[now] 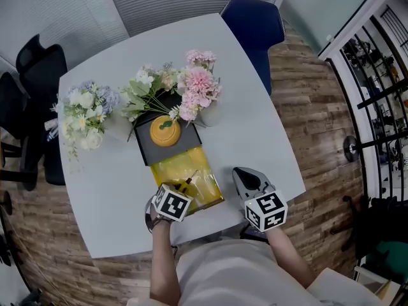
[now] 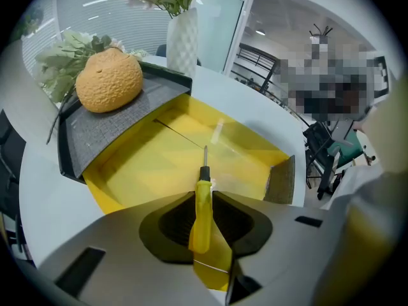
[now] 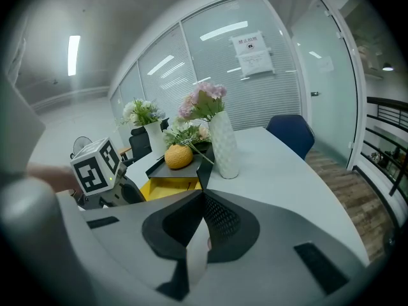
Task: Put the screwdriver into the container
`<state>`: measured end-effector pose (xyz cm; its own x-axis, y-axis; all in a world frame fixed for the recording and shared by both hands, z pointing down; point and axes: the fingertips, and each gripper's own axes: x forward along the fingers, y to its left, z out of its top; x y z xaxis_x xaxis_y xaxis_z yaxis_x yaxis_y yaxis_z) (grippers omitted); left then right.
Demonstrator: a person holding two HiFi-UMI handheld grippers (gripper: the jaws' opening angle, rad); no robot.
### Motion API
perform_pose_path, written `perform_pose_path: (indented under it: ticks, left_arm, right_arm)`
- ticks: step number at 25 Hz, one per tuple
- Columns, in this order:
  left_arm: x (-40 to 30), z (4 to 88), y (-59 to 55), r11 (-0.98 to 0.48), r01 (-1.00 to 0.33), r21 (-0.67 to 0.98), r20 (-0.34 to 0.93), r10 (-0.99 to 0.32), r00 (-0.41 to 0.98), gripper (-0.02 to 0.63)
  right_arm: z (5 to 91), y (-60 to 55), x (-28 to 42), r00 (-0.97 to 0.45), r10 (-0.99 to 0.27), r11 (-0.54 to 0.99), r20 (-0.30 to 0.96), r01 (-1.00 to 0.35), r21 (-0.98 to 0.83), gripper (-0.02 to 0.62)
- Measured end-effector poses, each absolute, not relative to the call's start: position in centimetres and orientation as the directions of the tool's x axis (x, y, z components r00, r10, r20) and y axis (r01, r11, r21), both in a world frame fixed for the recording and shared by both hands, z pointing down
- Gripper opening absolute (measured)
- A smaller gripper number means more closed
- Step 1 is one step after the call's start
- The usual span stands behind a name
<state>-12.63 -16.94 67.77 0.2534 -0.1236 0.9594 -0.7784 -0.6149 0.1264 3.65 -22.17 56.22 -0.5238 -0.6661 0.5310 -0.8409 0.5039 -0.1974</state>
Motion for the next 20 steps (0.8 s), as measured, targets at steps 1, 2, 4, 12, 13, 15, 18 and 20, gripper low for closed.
perform_pose_path:
  ticks: [1, 2, 4, 12, 13, 15, 18, 20]
  left_arm:
    - [-12.6, 67.8, -17.0, -0.615, -0.778, 0.128, 0.959, -0.124, 0.255, 0.088]
    - [-12.6, 67.8, -17.0, -0.614, -0.778, 0.13, 0.959, -0.123, 0.257, 0.1]
    - [-12.5, 67.8, -17.0, -0.615, -0.777, 0.132, 0.958, -0.121, 0.258, 0.106]
    - [-12.5, 67.2, -17.2, -0.608, -0.786, 0.116, 0.951, -0.159, 0.264, 0.118]
    - [-12.6, 66.9, -17.3, -0.603, -0.79, 0.113, 0.947, -0.175, 0.269, 0.118]
    - [-12.7, 66.3, -17.6, -0.593, -0.798, 0.104, 0.937, -0.21, 0.279, 0.118]
    - [-12.8, 65.2, -17.8, -0.578, -0.81, 0.099, 0.919, -0.258, 0.297, 0.117]
    - [-12.7, 64.4, -17.9, -0.565, -0.818, 0.105, 0.899, -0.298, 0.321, 0.117]
  right_arm:
    - [56.2, -22.2, 3.6, -0.523, -0.666, 0.503, 0.532, -0.841, -0.197, 0.015]
    - [56.2, -22.1, 3.6, -0.523, -0.666, 0.503, 0.532, -0.841, -0.196, 0.015]
    - [56.1, -22.1, 3.6, -0.522, -0.668, 0.504, 0.531, -0.842, -0.195, 0.015]
    - [55.0, -21.8, 3.8, -0.521, -0.681, 0.509, 0.514, -0.842, -0.18, 0.015]
    - [54.8, -21.7, 3.8, -0.521, -0.683, 0.509, 0.512, -0.842, -0.178, 0.015]
    - [54.4, -21.6, 3.8, -0.523, -0.687, 0.512, 0.504, -0.841, -0.175, 0.015]
    - [53.6, -21.3, 3.6, -0.528, -0.693, 0.516, 0.49, -0.839, -0.173, 0.015]
    - [53.2, -20.9, 3.5, -0.532, -0.697, 0.52, 0.481, -0.837, -0.171, 0.015]
